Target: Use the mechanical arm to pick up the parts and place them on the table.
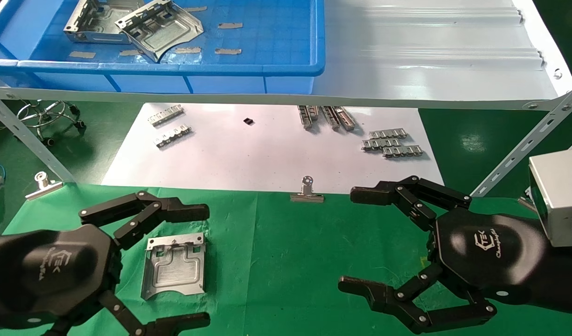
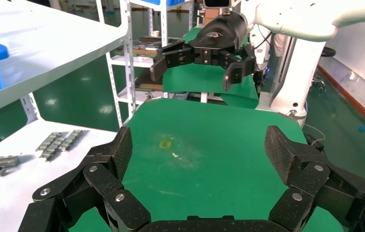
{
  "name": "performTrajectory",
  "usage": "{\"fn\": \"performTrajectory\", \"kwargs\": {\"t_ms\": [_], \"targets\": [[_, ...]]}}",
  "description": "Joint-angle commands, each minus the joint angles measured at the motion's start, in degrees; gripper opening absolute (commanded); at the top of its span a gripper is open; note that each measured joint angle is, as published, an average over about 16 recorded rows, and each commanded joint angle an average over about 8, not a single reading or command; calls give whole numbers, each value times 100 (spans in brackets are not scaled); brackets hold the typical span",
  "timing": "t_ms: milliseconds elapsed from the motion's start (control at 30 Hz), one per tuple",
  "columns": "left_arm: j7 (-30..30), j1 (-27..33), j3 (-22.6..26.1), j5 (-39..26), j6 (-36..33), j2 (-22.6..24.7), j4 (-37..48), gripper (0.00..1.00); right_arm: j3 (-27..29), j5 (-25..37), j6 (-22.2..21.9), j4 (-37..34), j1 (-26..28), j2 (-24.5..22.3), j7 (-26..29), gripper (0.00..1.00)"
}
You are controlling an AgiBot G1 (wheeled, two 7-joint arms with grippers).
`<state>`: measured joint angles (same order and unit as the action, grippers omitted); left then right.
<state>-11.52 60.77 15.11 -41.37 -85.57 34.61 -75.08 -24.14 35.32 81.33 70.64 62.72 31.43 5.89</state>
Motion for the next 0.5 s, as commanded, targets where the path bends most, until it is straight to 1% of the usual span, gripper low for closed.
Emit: {"fn": "performTrajectory", "kwargs": {"t_ms": [33,500], "targets": [[-21,-28,-32,20,7,-15,-51,100,0,0,0,0,0,0,0,100],[48,41,49,-24,-4,21,85,100,0,0,0,0,0,0,0,100]]}}
